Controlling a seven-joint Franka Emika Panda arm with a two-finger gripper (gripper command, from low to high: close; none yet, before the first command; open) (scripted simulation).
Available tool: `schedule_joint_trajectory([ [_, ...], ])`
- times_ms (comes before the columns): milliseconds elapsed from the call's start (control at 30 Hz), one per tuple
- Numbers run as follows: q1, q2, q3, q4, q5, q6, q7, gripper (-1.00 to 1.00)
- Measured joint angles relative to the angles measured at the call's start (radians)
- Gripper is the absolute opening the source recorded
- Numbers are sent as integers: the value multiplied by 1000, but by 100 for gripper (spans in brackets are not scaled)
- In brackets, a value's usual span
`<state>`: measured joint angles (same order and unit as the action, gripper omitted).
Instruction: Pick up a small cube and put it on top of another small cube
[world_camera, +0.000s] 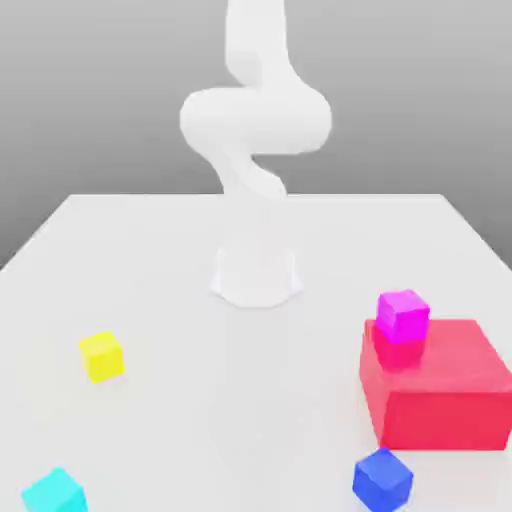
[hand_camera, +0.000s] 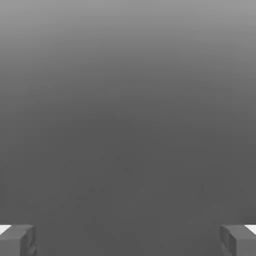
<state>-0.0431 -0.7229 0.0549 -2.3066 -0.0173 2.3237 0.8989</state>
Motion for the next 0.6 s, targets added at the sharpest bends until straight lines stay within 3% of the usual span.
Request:
schedule_joint_trajectory([
  [600,-203,560,326,-47,-237,169,795,0],
])
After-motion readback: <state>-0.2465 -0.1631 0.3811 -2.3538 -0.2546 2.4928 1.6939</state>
